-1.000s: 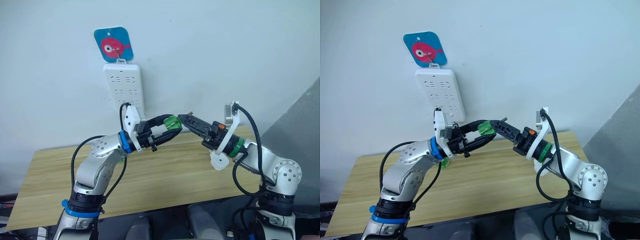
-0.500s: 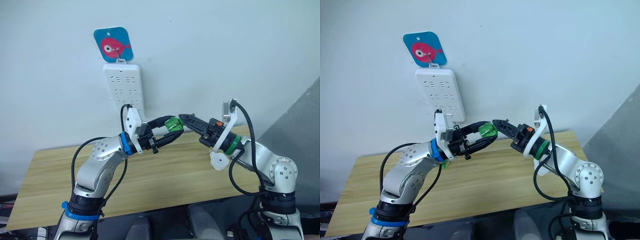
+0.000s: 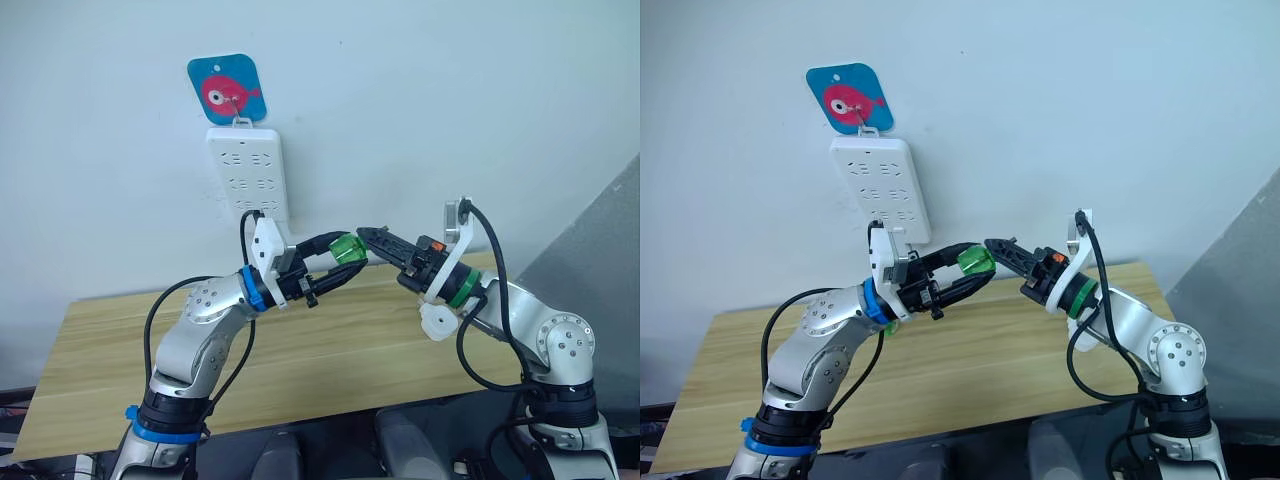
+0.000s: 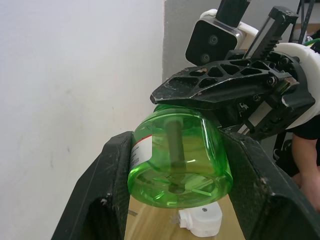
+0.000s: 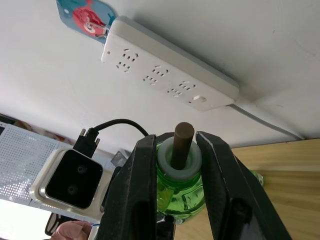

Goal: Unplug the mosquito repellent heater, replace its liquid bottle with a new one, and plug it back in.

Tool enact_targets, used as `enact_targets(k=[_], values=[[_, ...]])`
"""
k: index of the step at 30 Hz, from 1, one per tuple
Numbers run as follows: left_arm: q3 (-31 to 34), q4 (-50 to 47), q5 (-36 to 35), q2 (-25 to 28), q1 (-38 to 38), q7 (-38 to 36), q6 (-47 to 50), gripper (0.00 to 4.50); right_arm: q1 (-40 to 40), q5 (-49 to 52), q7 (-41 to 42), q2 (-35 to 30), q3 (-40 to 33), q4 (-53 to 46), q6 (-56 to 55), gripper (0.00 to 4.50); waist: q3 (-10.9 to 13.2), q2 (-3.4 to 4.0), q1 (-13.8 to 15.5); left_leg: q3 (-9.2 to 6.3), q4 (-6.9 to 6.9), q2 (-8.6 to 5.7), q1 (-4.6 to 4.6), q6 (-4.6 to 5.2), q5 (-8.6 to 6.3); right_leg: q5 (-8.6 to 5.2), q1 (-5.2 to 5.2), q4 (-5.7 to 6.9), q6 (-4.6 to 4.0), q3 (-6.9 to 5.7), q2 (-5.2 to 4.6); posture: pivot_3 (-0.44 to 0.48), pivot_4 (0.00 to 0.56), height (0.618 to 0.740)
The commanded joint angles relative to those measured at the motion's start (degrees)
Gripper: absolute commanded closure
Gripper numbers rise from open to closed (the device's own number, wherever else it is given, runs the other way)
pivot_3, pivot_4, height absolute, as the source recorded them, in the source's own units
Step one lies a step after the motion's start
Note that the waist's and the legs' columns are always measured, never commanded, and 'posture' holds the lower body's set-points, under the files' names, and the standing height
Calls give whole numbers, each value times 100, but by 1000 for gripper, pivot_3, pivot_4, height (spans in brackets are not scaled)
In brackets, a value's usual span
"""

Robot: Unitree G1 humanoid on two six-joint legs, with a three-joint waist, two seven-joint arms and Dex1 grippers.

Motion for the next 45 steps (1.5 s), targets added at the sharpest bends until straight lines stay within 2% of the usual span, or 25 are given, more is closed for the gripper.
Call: enact_targets(k=[1,4,10,14,18,21,24,28,33,38,45], values=[[82,-177,-62,90,21,-14,26,951,-58,35,141,-45,60,-242,-50,3666,0,0,0,0,0,0,0,0,0,0,0,0,0,0,0,-138,116,740],[118,-171,-35,209,85,-46,69,12,-35,56,170,-123,62,-249,-69,3666,0,0,2,2,2,-1,0,0,0,0,0,0,0,1,0,-137,115,740],[261,-160,50,679,377,-285,-10,0,2,-339,338,-502,-28,-265,-33,3666,0,0,2,0,0,0,0,0,0,0,0,0,0,1,0,-140,116,740],[404,-138,60,1215,756,-668,-41,0,-126,-1989,932,-1070,169,-325,-83,3666,0,0,2,3,-1,0,1,0,0,0,-1,-1,0,2,0,-135,124,740],[343,-200,139,1705,1201,-1201,-190,0,-154,-4188,1453,-1253,922,-215,-601,3667,0,0,2,4,-4,6,4,0,0,-2,-3,-3,1,2,7,-129,135,740],[400,-280,85,1827,1386,-1277,-159,0,-82,-5796,1717,-1371,1590,58,-1038,3667,2,-1,19,3,-4,7,3,0,0,-2,-6,-4,0,1,8,-118,152,740],[455,-284,101,1865,1438,-1280,-173,0,-56,-6981,1957,-1351,2073,412,-1432,3667,5,-3,51,4,-3,5,0,0,0,-2,-6,-6,1,2,4,-114,160,740],[521,-262,138,1911,1475,-1230,-168,0,-29,-8189,2258,-940,2523,1210,-2259,3667,11,-7,63,4,-4,6,2,0,0,-2,-6,-6,0,1,5,-107,171,740],[591,-321,141,1946,1507,-1161,-125,0,-167,-9098,2527,-127,2656,2514,-3156,3667,46,-20,46,5,-6,10,6,1,0,-1,-6,-4,-1,2,7,-95,185,740],[736,-459,-16,1961,1501,-977,123,0,-380,-9530,2667,497,2416,3712,-3676,3667,69,-25,66,3,-6,7,5,1,0,-1,-5,-4,-2,1,4,-76,193,740],[996,-709,-144,2105,1579,-939,317,0,-564,-9985,2956,879,2232,4722,-4324,3667,122,-19,127,0,-11,7,6,1,-1,0,-6,-3,-3,-1,3,-52,211,740]])
